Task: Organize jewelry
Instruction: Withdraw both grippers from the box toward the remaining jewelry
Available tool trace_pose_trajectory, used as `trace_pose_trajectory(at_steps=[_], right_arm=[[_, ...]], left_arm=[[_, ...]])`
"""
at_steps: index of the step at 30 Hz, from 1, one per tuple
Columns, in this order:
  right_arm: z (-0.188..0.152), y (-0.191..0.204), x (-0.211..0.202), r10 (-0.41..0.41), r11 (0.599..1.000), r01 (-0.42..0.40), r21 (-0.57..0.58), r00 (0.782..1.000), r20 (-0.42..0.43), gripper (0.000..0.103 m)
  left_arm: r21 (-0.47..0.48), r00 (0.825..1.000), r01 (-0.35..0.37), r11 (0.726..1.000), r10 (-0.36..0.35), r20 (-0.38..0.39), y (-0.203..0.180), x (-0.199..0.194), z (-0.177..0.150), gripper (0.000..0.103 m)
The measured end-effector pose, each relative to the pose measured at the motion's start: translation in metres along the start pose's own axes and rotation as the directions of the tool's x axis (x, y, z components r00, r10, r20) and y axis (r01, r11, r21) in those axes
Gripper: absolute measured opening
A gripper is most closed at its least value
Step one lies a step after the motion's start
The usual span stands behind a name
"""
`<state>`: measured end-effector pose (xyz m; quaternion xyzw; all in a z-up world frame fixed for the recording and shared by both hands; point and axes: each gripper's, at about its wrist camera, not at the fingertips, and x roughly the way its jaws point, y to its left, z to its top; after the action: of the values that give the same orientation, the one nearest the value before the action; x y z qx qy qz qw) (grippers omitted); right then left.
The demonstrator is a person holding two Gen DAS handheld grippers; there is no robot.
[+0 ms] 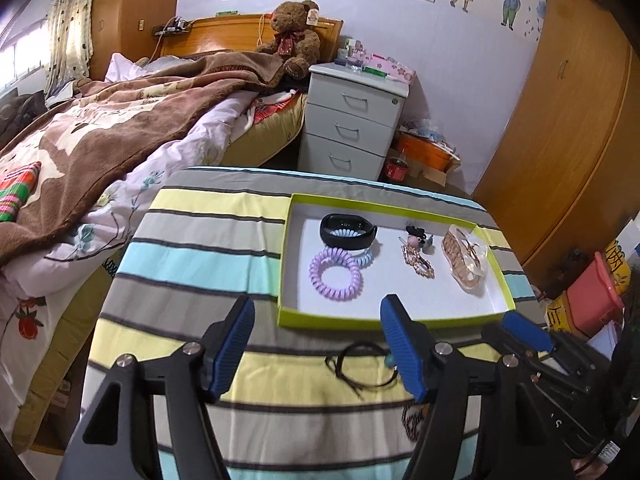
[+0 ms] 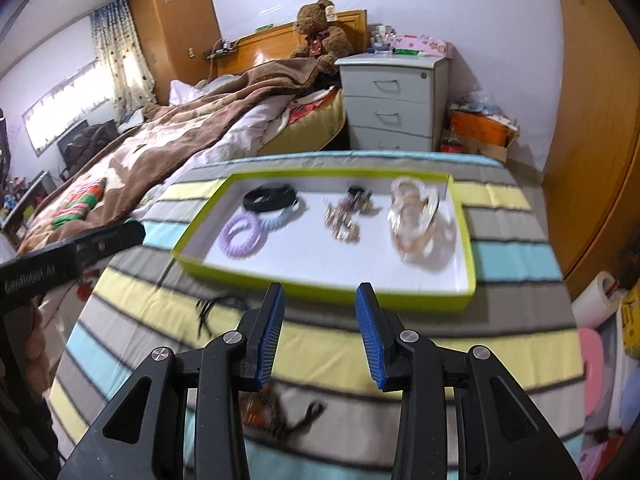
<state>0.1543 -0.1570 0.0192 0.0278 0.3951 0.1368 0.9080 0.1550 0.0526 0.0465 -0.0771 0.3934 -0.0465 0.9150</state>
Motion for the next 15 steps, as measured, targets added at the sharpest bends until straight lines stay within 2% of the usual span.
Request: trace_pose_trajectory(at_steps=[2,10,15], right_arm=[[-0.012,0.002,-0.001,0.035,0.999,-0.035,-0.011,0.999,-0.017,0.048],[-0.049,0.023,-0.002,0.142,0.982,-0.149,-0.115,0.988,-0.063,0.049],[-0.059,0.033,-0.005,0.208,0.963,-0.215,-0.16,0.976,-0.056,0.049]], left_arm=[[-0.011,1.0,-0.001,1.0,0.001,0.012,0.004,-0.007,-0.007,0.07],[-0.025,1.0,0.012,1.0,-0.013,-0.005,0.02,-0.02,-0.036,0.072],[-0.054,1.0,0.0,0.999,-0.001,-0.014,0.033,-0.026,-0.054,0.073]])
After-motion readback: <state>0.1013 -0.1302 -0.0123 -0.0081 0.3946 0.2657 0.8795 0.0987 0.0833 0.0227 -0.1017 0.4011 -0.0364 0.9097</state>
